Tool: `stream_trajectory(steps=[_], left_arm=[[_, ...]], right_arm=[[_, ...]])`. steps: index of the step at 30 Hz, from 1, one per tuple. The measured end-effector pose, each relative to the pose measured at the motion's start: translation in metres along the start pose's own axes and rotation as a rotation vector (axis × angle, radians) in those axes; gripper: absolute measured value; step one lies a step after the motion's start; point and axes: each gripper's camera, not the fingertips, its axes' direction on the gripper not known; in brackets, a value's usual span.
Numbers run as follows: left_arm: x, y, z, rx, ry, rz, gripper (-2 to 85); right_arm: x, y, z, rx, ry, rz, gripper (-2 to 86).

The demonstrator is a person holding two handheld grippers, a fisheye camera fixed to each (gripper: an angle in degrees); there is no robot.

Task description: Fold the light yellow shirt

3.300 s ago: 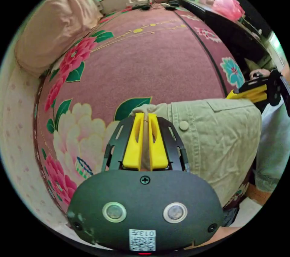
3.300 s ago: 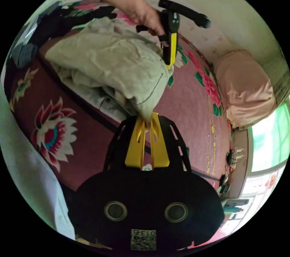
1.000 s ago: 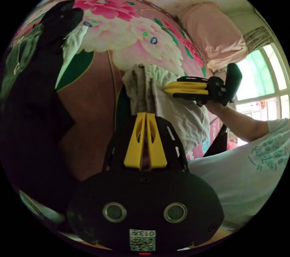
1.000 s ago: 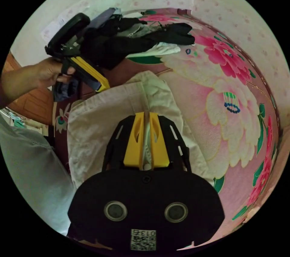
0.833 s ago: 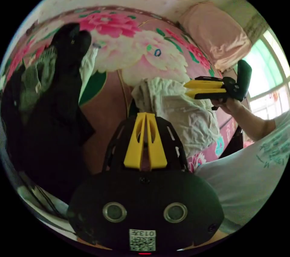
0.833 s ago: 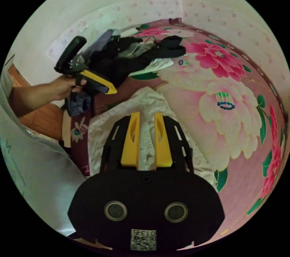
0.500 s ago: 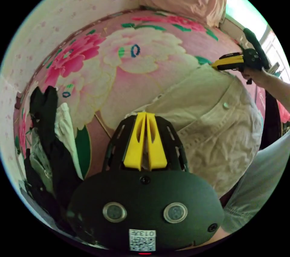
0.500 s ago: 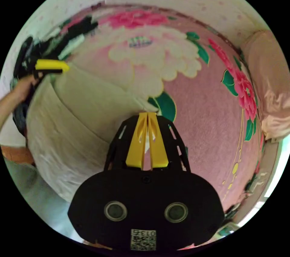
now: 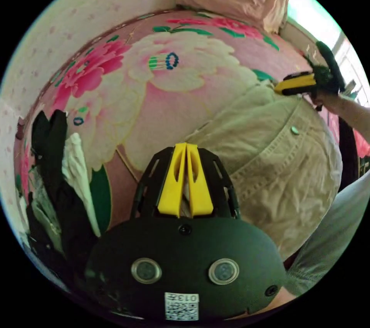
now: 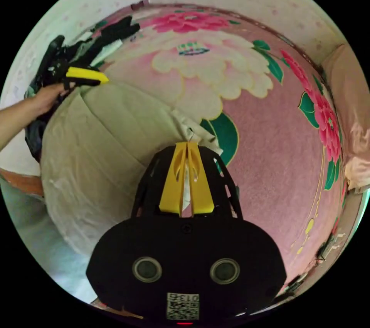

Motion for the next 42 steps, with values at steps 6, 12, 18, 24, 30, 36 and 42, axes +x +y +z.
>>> stream_trajectory(steps=[6, 12, 18, 24, 30, 36, 42], left_arm=[[-0.024, 0.011, -0.036, 0.087, 0.103, -0.188, -0.4], [0.042, 0.056, -0.068, 0.11, 0.023, -0.016, -0.3], [0.003, 0.055, 0.0, -0.017, 0.246, -0.253, -0.1], [-0.045, 0.1, -0.034, 0.177, 0.299, -0.512, 5.2], [-0.074, 0.101, 0.0, 0.108, 0.478, -0.556, 18.0], [-0.069, 0.071, 0.019, 0.088, 0.517, -0.475, 17.0], [-0.073, 0.074, 0.024, 0.162, 0.553, -0.564, 14.1]], right_arm=[[0.03, 0.023, -0.019, 0.094, -0.017, 0.165, -0.2], [-0.007, 0.105, -0.06, 0.249, -0.083, 0.097, 0.0], [-0.023, 0.126, 0.026, 0.129, 0.048, 0.014, 0.2], [0.029, 0.162, 0.001, 0.193, -0.086, 0.159, 2.5], [0.125, 0.235, 0.038, 0.227, -0.303, 0.454, 15.7], [0.172, 0.267, 0.096, 0.222, -0.58, 0.565, 14.9], [0.193, 0.306, 0.13, 0.292, -0.722, 0.666, 13.4]])
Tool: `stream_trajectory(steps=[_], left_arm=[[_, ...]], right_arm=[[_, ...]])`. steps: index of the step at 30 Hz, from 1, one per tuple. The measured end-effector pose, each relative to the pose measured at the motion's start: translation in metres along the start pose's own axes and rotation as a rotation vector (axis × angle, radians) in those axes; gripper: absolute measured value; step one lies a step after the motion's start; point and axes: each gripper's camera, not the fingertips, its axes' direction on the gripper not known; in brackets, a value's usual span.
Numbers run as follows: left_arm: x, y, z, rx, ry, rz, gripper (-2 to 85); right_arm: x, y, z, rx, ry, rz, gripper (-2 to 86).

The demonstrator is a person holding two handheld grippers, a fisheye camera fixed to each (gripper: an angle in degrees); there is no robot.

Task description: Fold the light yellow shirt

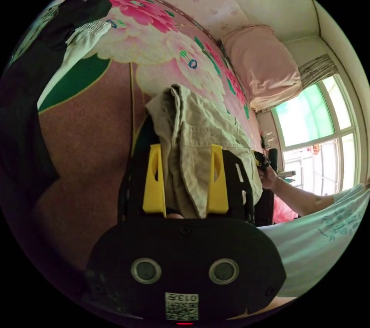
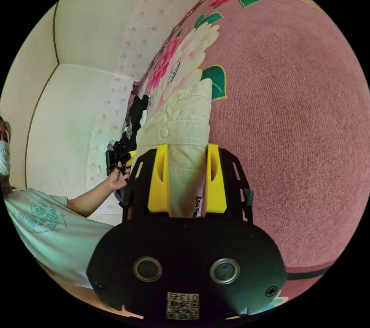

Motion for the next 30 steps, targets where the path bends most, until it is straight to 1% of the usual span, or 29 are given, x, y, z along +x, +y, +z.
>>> stream_trajectory(steps=[1, 2, 4, 6, 8, 9, 10, 12, 14, 18, 21, 24, 27, 29, 30], left_arm=[[0.001, -0.003, 0.01, -0.071, 0.037, 0.002, 11.4], [0.005, -0.004, 0.018, -0.094, 0.021, 0.001, 9.6], [0.007, -0.008, 0.019, -0.082, 0.001, -0.013, 7.3], [0.002, -0.011, 0.016, -0.076, 0.034, -0.08, 5.9], [0.019, -0.015, 0.0, -0.049, 0.017, -0.024, 5.2], [0.026, -0.016, -0.006, -0.038, 0.021, 0.001, 5.2], [0.039, -0.017, -0.017, -0.013, 0.043, 0.046, 5.1], [0.057, -0.018, -0.032, 0.015, 0.103, 0.072, 5.0], [0.088, -0.017, -0.045, 0.052, 0.123, 0.131, 4.9], [0.141, -0.024, -0.047, 0.123, 0.161, 0.185, 4.9], [0.196, -0.044, -0.027, 0.152, 0.183, 0.251, 4.9], [0.253, -0.071, 0.015, 0.157, 0.209, 0.279, 4.9], [0.319, -0.104, 0.073, 0.153, 0.201, 0.317, 4.9], [0.375, -0.138, 0.128, 0.13, 0.182, 0.365, 4.9], [0.388, -0.148, 0.143, 0.121, 0.182, 0.369, 4.9]], right_arm=[[0.005, 0.003, -0.001, 0.009, 0.005, 0.002, 12.9], [0.008, 0.004, -0.001, 0.003, 0.017, 0.002, 12.0], [0.012, 0.004, -0.002, -0.012, 0.042, 0.019, 10.3], [0.002, 0.003, -0.005, -0.03, 0.121, -0.025, 8.7], [-0.029, 0.005, -0.006, -0.052, 0.263, -0.119, 7.5], [-0.037, 0.006, -0.007, -0.049, 0.288, -0.144, 7.4], [-0.052, 0.011, -0.015, -0.027, 0.303, -0.183, 7.3], [-0.073, 0.021, -0.03, 0.016, 0.293, -0.249, 7.2], [-0.098, 0.036, -0.055, 0.057, 0.358, -0.347, 7.2], [-0.099, 0.045, -0.111, 0.14, 0.357, -0.383, 7.2], [-0.083, 0.043, -0.167, 0.195, 0.361, -0.402, 7.2], [-0.052, 0.033, -0.23, 0.25, 0.376, -0.418, 7.3], [-0.006, 0.011, -0.294, 0.282, 0.395, -0.421, 7.3], [0.034, -0.011, -0.346, 0.306, 0.435, -0.422, 7.2], [0.044, -0.018, -0.358, 0.311, 0.441, -0.414, 7.3]])
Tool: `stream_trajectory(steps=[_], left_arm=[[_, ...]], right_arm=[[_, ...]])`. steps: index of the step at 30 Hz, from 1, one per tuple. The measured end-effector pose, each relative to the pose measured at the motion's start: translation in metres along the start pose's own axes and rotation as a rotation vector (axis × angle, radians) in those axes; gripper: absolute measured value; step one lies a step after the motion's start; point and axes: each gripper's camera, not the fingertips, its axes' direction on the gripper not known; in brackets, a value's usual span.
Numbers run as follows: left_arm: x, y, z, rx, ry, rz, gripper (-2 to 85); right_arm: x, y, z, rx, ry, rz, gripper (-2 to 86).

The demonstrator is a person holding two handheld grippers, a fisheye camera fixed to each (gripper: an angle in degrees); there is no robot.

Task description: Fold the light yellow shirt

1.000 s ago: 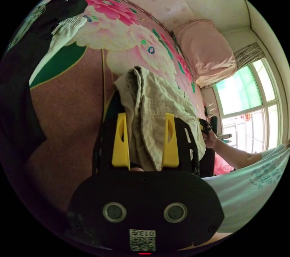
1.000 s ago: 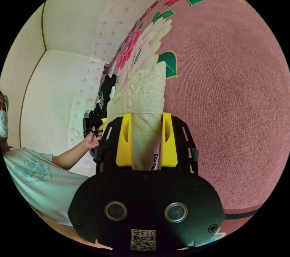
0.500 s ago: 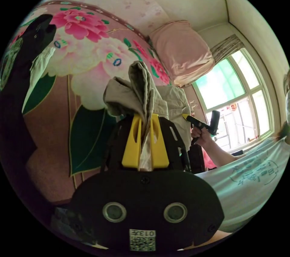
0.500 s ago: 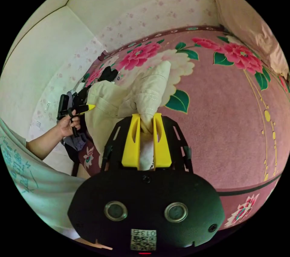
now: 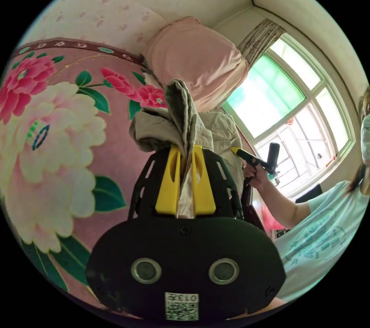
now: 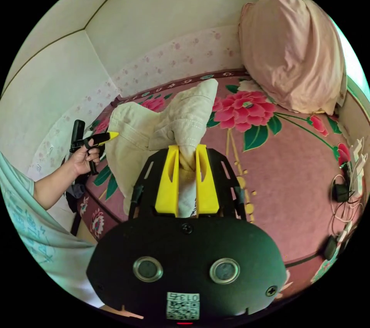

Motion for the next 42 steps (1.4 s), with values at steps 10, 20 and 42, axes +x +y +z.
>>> stream_trajectory(steps=[10, 20, 42], left_arm=[[0.063, -0.17, 0.297, -0.245, 0.02, 0.105, 5.1], [-0.002, -0.183, 0.443, -0.37, -0.017, -0.001, 5.4], [0.025, 0.234, -0.09, -0.1, -0.55, -0.349, 3.3]], right_arm=[[0.254, -0.038, -0.031, -0.038, 0.171, 0.203, 7.5], [0.404, 0.014, 0.013, -0.116, 0.113, 0.515, 8.4], [-0.089, -0.016, -0.024, -0.078, 0.037, -0.087, 1.7]])
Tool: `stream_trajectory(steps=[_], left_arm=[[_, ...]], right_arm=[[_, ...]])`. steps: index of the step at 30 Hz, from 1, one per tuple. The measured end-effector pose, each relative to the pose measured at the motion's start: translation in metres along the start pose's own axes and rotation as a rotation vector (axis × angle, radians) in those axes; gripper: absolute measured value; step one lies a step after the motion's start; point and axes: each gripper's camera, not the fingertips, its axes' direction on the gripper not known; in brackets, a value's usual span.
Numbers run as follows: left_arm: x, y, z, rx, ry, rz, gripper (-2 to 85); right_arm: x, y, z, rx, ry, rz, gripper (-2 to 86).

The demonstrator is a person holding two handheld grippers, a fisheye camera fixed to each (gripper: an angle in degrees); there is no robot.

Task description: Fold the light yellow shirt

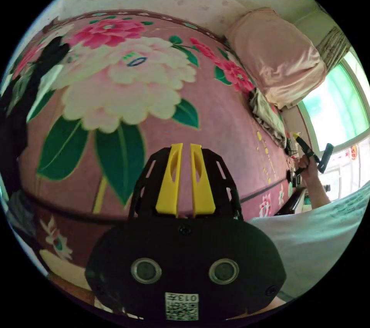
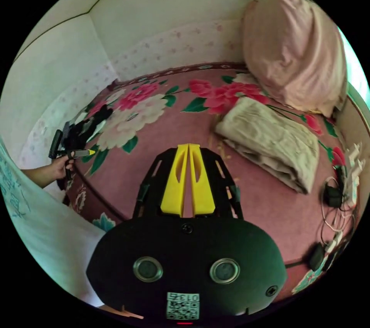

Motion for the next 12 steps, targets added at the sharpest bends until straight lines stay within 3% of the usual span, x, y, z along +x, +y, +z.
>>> stream_trajectory(steps=[2, 8, 12], left_arm=[[-0.048, 0.056, -0.046, 0.03, -0.083, -0.069, 1.3], [-0.176, 0.154, -0.147, 0.165, -0.273, -0.189, 0.0], [-0.254, 0.185, -0.211, 0.208, -0.472, -0.181, 0.4]], right_arm=[[-0.086, -0.028, 0.02, -0.024, -0.123, -0.14, 1.0], [-0.305, -0.071, 0.045, -0.009, -0.179, -0.478, 0.5], [-0.419, -0.078, 0.066, -0.009, -0.139, -0.53, 0.7]])
